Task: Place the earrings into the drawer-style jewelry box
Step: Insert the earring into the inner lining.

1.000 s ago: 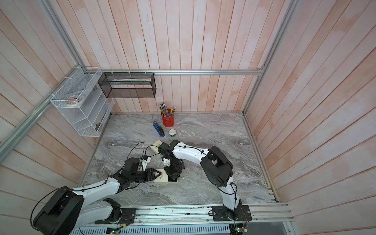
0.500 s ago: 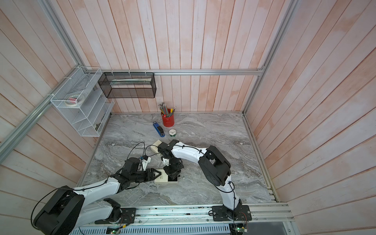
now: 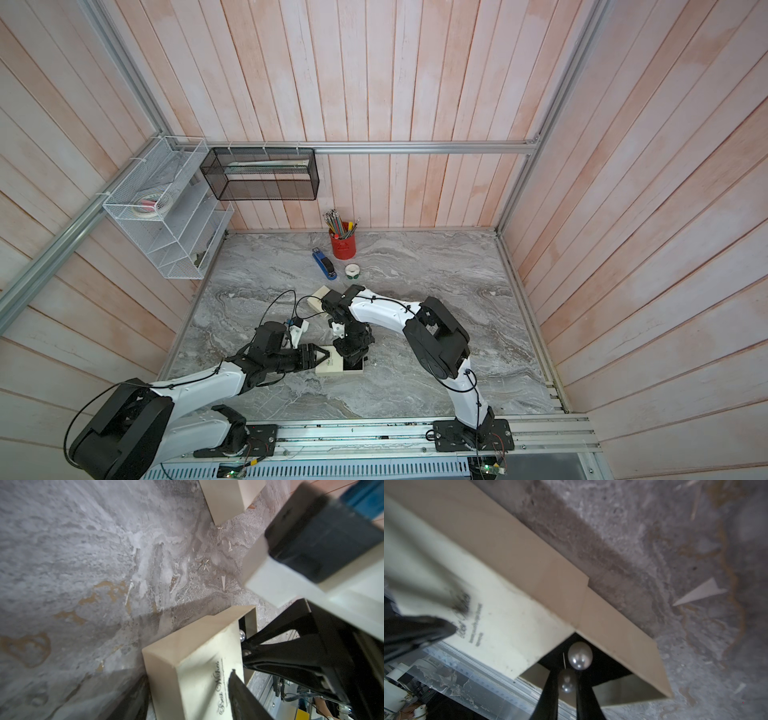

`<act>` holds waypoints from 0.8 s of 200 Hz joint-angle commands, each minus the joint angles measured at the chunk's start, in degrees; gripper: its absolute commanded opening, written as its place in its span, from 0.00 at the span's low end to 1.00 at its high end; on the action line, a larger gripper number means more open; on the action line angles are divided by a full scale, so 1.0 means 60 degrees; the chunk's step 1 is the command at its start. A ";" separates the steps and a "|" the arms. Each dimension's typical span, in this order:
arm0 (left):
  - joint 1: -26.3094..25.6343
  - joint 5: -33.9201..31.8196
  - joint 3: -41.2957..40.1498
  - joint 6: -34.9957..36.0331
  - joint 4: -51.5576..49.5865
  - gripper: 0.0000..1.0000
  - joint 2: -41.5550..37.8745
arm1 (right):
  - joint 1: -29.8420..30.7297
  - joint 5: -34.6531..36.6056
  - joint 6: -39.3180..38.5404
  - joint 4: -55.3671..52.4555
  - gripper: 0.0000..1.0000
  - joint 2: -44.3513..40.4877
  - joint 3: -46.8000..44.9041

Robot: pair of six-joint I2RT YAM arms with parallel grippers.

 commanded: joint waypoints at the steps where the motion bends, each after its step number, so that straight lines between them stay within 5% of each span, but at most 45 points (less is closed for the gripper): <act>1: -0.0020 -0.0092 0.0067 0.0225 -0.0142 0.62 0.0152 | -0.0038 0.0175 0.0050 -0.0148 0.00 0.0257 0.0356; 160: -0.0018 -0.0181 -0.0051 0.0255 -0.0193 0.63 -0.0365 | -0.0125 -0.0061 -0.0605 -0.0827 0.00 -0.0569 -0.0018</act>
